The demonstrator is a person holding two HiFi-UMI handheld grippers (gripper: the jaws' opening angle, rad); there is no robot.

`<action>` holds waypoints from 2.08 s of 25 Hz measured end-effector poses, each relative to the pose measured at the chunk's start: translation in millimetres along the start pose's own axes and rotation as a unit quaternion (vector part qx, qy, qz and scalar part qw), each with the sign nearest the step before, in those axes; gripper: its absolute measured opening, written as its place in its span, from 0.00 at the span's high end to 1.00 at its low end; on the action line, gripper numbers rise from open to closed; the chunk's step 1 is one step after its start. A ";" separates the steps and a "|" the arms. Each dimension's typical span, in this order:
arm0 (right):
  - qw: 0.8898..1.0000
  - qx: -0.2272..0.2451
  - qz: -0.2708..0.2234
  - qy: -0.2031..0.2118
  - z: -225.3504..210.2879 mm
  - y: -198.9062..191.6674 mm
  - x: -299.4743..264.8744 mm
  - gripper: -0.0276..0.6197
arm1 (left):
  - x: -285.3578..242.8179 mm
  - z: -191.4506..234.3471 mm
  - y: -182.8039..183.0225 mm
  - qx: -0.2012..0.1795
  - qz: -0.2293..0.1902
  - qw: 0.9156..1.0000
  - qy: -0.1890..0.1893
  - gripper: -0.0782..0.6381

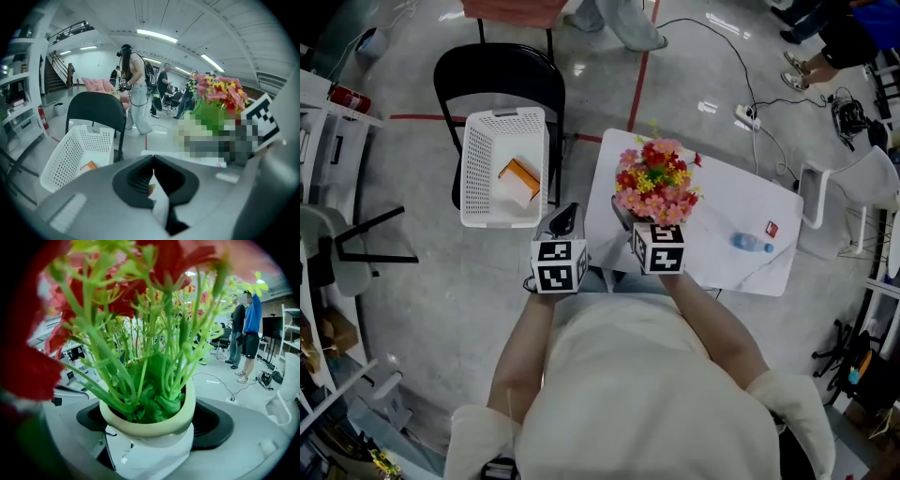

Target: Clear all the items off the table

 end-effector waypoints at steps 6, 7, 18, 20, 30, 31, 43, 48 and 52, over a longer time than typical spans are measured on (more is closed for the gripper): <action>1.000 0.015 -0.004 0.018 27.1 22.1 -18.1 0.14 | 6.6 33.4 13.7 0.014 -0.009 1.000 0.015 0.88; 1.000 0.018 -0.005 0.021 31.5 25.6 -20.6 0.14 | 7.7 38.1 15.3 0.017 -0.011 1.000 0.017 0.88; 0.997 0.044 -0.014 0.058 79.0 57.0 -45.4 0.14 | 19.7 82.3 27.2 0.041 -0.025 0.998 0.035 0.88; 0.997 0.047 -0.014 0.064 87.5 61.4 -51.3 0.14 | 21.9 91.3 28.2 0.045 -0.027 0.998 0.040 0.88; 0.993 0.068 -0.016 0.099 140.0 86.3 -83.5 0.14 | 37.6 140.7 31.4 0.067 -0.033 0.995 0.064 0.88; 0.992 0.070 -0.016 0.102 144.8 88.0 -87.7 0.14 | 38.5 145.4 31.3 0.070 -0.033 0.995 0.066 0.88; 0.986 0.094 -0.009 0.136 208.3 106.2 -144.7 0.14 | 46.9 207.4 28.5 0.097 -0.035 0.991 0.089 0.88; 0.984 0.101 -0.004 0.145 233.8 111.5 -173.9 0.14 | 46.2 231.7 28.7 0.105 -0.036 0.989 0.095 0.88; 0.983 0.103 0.002 0.151 250.3 113.6 -196.9 0.14 | 44.2 248.9 26.8 0.116 -0.035 0.987 0.102 0.88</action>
Point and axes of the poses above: the fingertips, and each gripper's own axes: x backward along the fingers, z to its left, y out of its top, the point moved 2 cm from there along x, backward along the fingers, and after that the axes turned 15 degrees about x, right-handed, at the moved point
